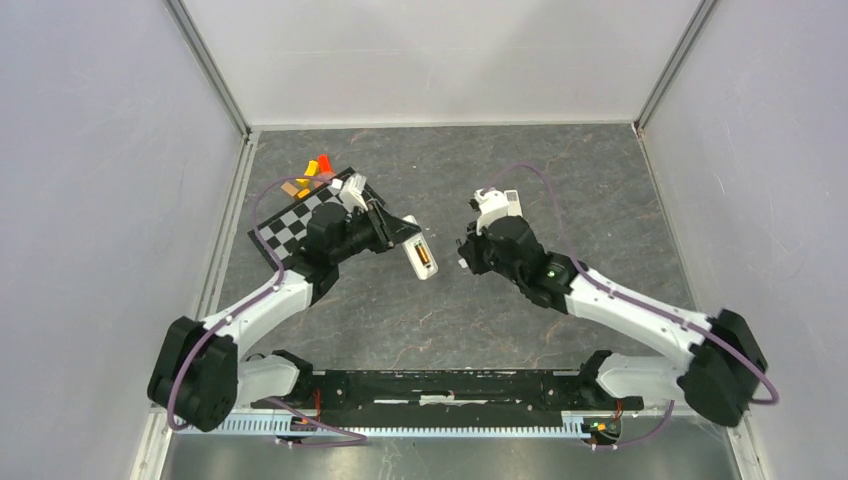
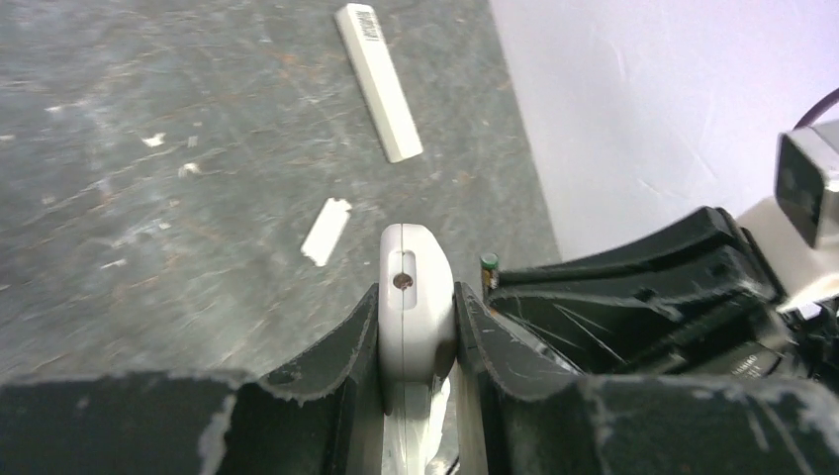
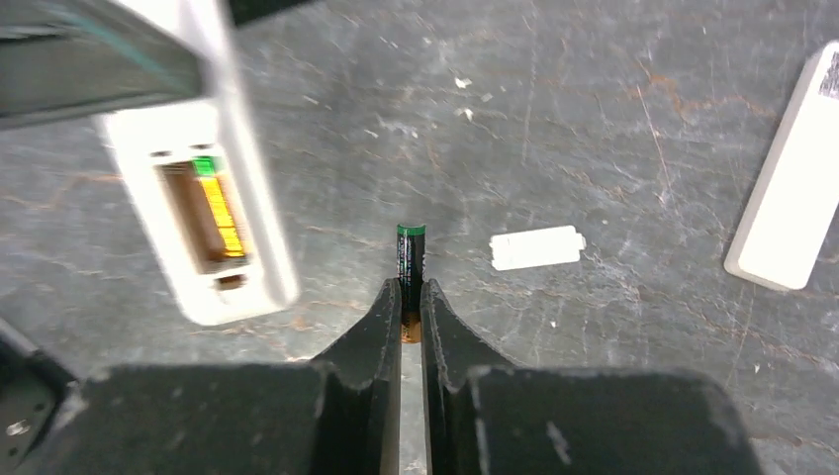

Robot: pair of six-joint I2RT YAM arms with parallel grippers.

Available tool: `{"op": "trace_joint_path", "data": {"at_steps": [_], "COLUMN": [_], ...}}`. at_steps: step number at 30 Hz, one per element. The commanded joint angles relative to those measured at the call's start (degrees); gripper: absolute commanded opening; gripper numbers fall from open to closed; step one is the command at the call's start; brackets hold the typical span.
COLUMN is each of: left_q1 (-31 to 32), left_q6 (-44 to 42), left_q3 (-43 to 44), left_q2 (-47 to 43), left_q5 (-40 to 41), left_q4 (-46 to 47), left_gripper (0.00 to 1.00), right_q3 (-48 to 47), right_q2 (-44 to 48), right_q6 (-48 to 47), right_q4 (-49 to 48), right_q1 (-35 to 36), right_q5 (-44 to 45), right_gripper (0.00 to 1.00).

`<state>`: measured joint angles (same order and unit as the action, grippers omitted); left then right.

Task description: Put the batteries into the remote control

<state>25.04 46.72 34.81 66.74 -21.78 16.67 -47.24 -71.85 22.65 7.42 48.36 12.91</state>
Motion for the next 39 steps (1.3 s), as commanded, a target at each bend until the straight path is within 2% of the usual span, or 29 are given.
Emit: {"op": "trace_joint_path", "data": {"at_steps": [1,3,6,11,19,25,33,39], "left_q1": [2.40,3.30,5.19,7.29,7.92,7.93,7.92,7.92], "left_q6": [7.23,8.54,9.12,10.47,15.37,18.08,19.18,20.65], "left_q3": [2.02,2.30,1.88,1.24,-0.63,-0.99,-0.75,0.03], "left_q2": [4.46,6.67,8.92,12.18,18.30,20.94,21.87,21.82], "left_q5": [-5.65,-5.90,-5.19,-3.90,-3.67,-3.52,-3.53,-4.37], "left_q4": [17.43,20.25,25.88,34.08,44.62,48.14,48.15,46.66], "left_gripper": [0.02,0.02,0.02,0.02,0.02,0.02,0.02,0.02], "right_q3": [4.02,5.49,5.26,-2.04,-8.16,-10.03,-10.54,-9.89], "right_q2": [8.77,11.02,12.07,8.90,6.78,4.99,4.12,3.36], "right_q6": [-1.37,-3.09,-2.91,0.45,-0.29,-1.61,-2.18,-3.18], "right_q4": [-9.05,-11.66,-11.46,2.06,10.83,14.03,15.80,13.38], "right_q1": [-0.11,-0.27,-0.37,-0.37,-0.37,-0.37,-0.37,-0.35], "right_q5": [-7.74,-12.22,-14.22,-9.33,-10.30,-9.30,-6.87,-7.09], "right_gripper": [0.06,0.06,0.06,0.07,0.09,0.10,0.12,0.18]}}
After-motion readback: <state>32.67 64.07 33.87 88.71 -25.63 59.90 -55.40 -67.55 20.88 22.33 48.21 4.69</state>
